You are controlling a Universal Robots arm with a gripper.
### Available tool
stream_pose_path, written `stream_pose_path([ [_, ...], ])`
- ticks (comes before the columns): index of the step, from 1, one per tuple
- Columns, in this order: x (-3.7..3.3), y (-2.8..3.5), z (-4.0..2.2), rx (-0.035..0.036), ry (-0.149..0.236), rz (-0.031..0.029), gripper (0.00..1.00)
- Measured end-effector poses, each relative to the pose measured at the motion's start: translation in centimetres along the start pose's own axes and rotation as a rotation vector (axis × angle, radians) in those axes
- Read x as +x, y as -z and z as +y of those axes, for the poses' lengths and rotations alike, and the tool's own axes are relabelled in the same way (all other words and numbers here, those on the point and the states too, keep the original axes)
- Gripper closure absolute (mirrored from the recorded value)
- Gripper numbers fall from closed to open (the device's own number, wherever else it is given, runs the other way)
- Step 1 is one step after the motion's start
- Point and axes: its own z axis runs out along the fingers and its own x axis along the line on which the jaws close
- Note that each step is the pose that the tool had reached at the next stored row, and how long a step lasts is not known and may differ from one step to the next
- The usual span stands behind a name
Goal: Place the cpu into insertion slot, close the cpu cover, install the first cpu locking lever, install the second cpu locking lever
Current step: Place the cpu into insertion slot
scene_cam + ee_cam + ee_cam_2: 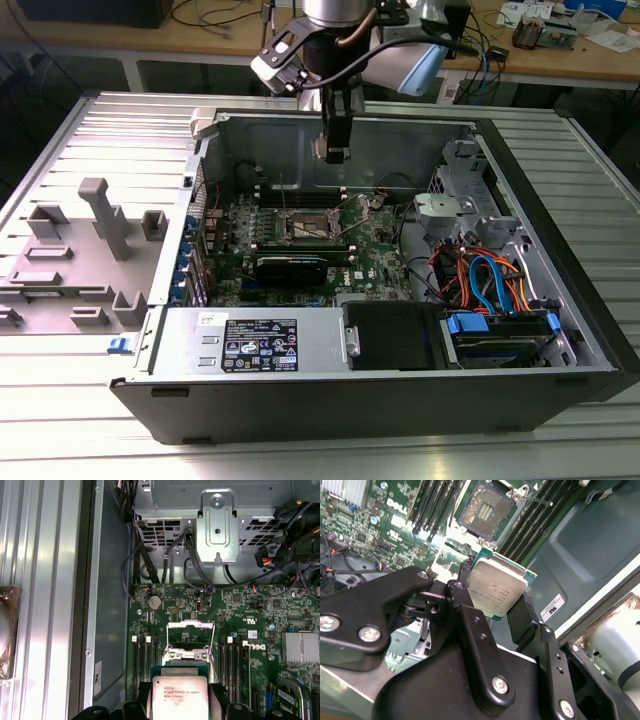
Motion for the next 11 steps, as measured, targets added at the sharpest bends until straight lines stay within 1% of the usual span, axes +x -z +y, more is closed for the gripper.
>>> stream_pose_path([
  [2,-0.01,-0.12,-0.34,0.0,0.0,0.0,0.46],
  [7,-0.02,-0.54,-0.43,0.0,0.0,0.0,0.46],
  [9,-0.03,-0.89,-0.45,0.0,0.0,0.0001,0.46],
  [11,-0.04,-0.97,-0.46,0.0001,0.0,0.0,0.46],
])
